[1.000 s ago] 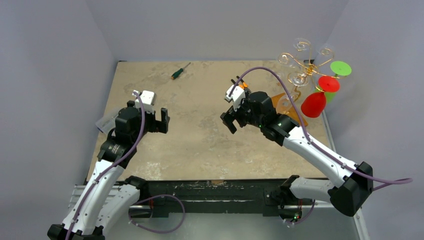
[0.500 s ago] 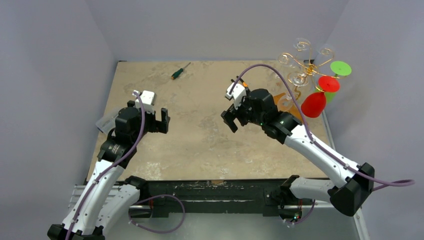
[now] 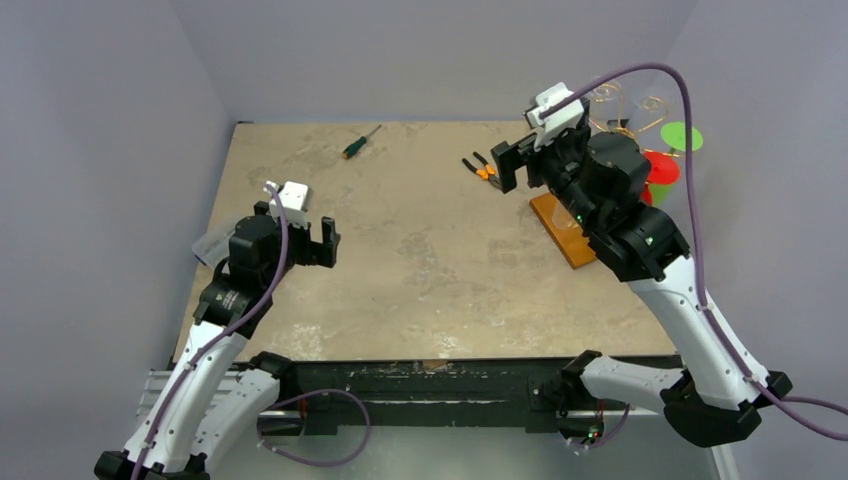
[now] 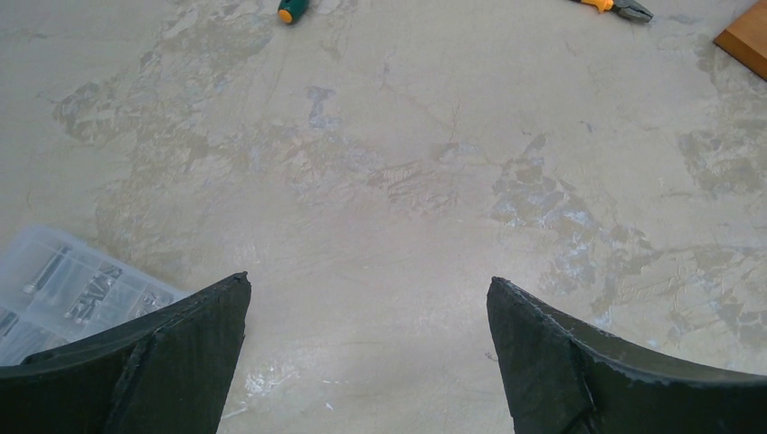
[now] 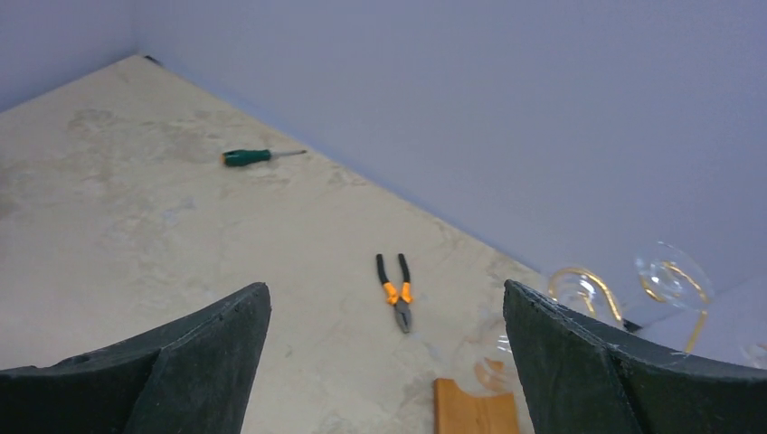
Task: Place the wine glass upside down on the wine glass rack
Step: Reset both arms
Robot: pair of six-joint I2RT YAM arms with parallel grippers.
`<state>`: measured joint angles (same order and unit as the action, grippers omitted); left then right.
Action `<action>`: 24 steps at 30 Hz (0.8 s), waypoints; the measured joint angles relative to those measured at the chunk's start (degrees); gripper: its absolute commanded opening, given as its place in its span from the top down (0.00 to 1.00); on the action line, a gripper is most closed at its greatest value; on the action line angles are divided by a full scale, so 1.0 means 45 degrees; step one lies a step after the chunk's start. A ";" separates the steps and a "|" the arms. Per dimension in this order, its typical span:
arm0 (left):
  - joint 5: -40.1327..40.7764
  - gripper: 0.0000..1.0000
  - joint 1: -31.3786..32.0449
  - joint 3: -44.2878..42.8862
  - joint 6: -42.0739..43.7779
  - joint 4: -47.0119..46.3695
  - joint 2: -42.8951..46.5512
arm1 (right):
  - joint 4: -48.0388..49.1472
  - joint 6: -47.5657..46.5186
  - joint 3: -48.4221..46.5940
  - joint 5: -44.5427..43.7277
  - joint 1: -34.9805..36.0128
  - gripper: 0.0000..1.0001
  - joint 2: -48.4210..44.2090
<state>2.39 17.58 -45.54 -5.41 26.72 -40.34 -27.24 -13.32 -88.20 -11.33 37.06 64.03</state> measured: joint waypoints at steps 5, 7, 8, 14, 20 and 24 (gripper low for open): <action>-0.0068 0.00 0.0000 0.0000 0.0000 0.0000 0.0005 | 0.0005 -0.0214 -0.0141 -0.0937 -0.0563 0.02 -0.0092; -0.0073 0.00 0.0000 0.0000 0.0000 0.0000 0.0005 | -0.0015 -0.0214 -0.0141 -0.0962 -0.0641 0.02 -0.0092; -0.0073 0.00 0.0000 0.0000 0.0000 0.0005 0.0010 | -0.0015 -0.0214 -0.0141 -0.0991 -0.0675 0.02 -0.0092; -0.0078 0.00 0.0000 0.0000 0.0000 0.0005 0.0068 | -0.0005 -0.0209 -0.0175 -0.1326 -0.0913 0.02 -0.0092; -0.0121 0.00 0.0000 0.0000 0.0000 0.0010 0.0102 | 0.0073 -0.0204 -0.0325 -0.1617 -0.1030 0.02 -0.0092; -0.0131 0.00 0.0000 0.0000 0.0000 0.0005 0.0146 | 0.0209 -0.0204 -0.0330 -0.1656 -0.1049 0.01 -0.0063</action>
<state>1.80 17.58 -45.54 -5.41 26.74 -39.68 -26.30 -14.24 -89.69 -18.79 32.34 63.75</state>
